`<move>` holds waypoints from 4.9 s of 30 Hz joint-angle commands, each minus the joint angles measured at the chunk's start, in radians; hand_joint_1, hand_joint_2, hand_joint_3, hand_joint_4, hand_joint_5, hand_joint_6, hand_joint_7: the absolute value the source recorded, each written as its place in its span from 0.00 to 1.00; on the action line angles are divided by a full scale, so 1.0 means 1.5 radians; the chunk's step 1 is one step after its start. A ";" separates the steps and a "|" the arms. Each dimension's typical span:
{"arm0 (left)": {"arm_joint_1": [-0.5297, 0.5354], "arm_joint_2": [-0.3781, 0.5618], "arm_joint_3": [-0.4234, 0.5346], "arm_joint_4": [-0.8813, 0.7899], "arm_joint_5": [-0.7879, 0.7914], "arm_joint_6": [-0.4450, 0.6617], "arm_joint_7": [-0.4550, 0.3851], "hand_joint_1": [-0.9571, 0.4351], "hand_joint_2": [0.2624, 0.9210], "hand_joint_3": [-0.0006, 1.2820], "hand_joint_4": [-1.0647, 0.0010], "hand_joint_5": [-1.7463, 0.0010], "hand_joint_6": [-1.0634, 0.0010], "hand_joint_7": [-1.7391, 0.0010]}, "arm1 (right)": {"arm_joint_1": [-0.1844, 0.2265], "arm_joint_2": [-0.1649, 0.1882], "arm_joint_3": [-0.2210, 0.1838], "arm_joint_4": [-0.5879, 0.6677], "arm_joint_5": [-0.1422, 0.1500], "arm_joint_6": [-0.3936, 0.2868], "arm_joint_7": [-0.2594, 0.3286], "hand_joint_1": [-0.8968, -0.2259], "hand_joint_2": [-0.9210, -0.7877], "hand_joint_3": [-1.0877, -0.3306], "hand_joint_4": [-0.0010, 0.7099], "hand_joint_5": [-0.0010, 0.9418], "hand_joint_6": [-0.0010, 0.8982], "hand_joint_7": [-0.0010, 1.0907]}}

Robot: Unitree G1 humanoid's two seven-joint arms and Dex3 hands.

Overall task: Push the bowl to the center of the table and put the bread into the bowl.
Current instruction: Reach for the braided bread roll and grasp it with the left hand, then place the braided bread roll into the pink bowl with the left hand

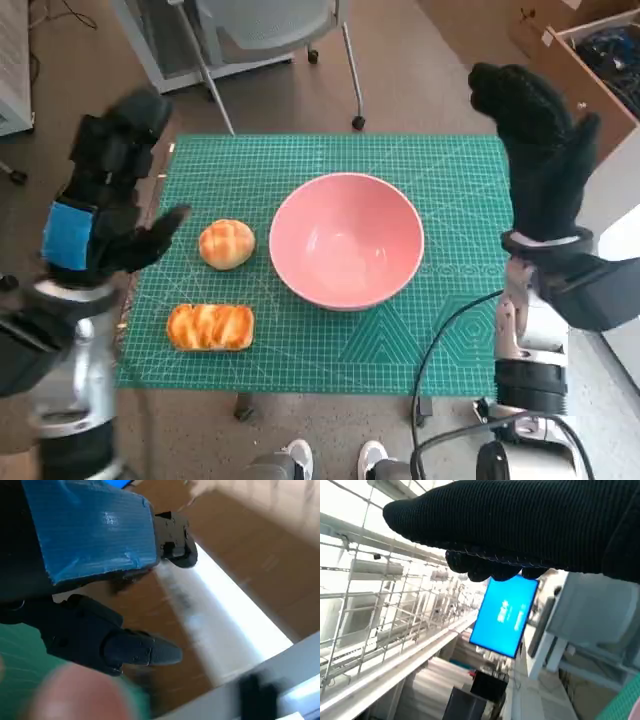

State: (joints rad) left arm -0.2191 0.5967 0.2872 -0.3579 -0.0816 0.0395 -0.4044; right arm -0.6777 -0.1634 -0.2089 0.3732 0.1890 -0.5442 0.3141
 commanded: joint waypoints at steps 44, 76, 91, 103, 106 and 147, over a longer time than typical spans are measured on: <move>0.187 0.084 -0.175 0.101 0.358 -0.264 -0.002 0.31 0.86 0.00 0.67 1.00 0.62 0.93 | 0.038 0.003 0.017 -0.048 0.034 0.082 -0.019 0.40 0.00 0.48 0.35 0.01 0.12 0.41; 0.159 0.101 -0.216 0.172 0.394 -0.257 0.031 0.68 0.99 0.03 0.36 0.37 0.33 0.41 | 0.047 0.007 0.019 -0.060 0.037 0.080 -0.011 0.41 0.00 0.49 0.35 0.01 0.12 0.41; 0.089 0.138 -0.118 0.101 0.228 -0.305 -0.013 0.69 0.98 0.01 0.31 0.37 0.27 0.42 | 0.054 0.013 0.020 -0.066 0.044 0.079 -0.011 0.41 0.00 0.49 0.36 0.01 0.12 0.41; -0.030 0.121 -0.095 0.096 0.176 -0.310 -0.002 0.69 0.91 0.00 0.17 0.49 0.22 0.43 | 0.065 0.017 0.022 -0.070 0.047 0.074 -0.012 0.40 0.00 0.50 0.36 0.00 0.12 0.41; -0.064 0.114 -0.101 0.102 0.178 -0.313 0.001 0.69 0.90 0.00 0.15 0.50 0.20 0.44 | 0.064 0.017 0.022 -0.069 0.048 0.074 -0.013 0.40 0.00 0.50 0.36 0.00 0.12 0.42; -0.492 -0.131 -0.391 0.671 0.346 -0.512 0.067 0.69 1.00 0.08 0.43 0.32 0.42 0.28 | 0.123 0.027 0.030 -0.158 0.034 0.122 -0.064 0.39 0.00 0.51 0.37 0.01 0.10 0.45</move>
State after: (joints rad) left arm -0.9239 0.4091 -0.2908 0.6106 0.4315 -0.6977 -0.3170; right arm -0.5257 -0.1273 -0.1586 0.1430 0.2326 -0.3849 0.2301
